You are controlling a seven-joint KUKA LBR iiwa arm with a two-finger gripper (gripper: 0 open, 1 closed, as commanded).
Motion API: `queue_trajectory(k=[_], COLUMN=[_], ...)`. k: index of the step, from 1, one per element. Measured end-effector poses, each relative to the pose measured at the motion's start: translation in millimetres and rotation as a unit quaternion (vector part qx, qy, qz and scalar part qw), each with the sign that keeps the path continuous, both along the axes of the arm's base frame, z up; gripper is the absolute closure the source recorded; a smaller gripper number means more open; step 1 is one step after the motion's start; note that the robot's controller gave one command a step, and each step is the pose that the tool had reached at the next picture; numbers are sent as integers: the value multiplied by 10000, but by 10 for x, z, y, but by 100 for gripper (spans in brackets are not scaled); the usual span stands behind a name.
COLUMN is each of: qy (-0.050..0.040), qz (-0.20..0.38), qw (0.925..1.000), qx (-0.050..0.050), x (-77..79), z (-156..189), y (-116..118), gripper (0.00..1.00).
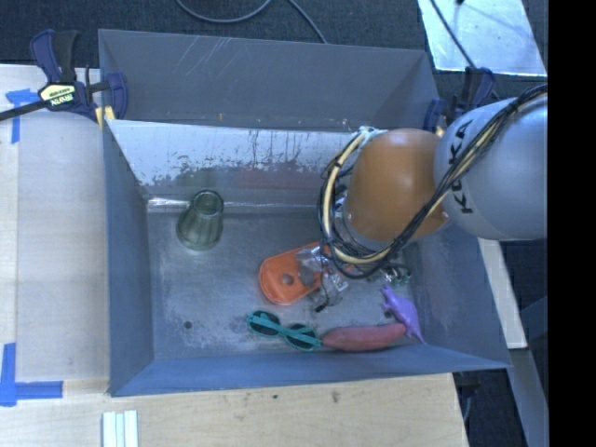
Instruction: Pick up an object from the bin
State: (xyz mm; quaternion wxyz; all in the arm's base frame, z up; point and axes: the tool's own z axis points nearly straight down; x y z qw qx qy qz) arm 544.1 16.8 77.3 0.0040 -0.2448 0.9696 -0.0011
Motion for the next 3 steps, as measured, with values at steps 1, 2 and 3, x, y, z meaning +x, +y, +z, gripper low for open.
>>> queue_trajectory(k=[1, 2, 3], qy=[1, -14, -11], qz=[-3, -83, -84], qw=[10000, 10000, 10000], qx=[0, 5, 5], x=[0, 151, 150], z=[0, 1180, 1178], y=[0, 23, 22], gripper=[100, 100, 100])
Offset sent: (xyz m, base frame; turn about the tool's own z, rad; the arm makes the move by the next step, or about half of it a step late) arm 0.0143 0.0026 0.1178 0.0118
